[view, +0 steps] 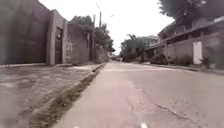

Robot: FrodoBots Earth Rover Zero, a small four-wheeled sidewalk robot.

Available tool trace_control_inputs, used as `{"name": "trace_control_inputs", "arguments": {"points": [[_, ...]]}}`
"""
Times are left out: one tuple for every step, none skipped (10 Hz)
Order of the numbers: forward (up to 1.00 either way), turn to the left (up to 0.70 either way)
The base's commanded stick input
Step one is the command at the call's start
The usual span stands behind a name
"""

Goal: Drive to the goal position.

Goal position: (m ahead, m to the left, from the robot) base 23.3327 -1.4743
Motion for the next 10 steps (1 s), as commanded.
{"name": "trace_control_inputs", "arguments": {"points": [[0.70, 0.00], [0.70, 0.00], [0.70, 0.00], [0.70, 0.00], [0.70, 0.00], [0.70, 0.00], [0.70, -0.01], [0.70, -0.01], [0.70, 0.00], [0.70, 0.00]]}}
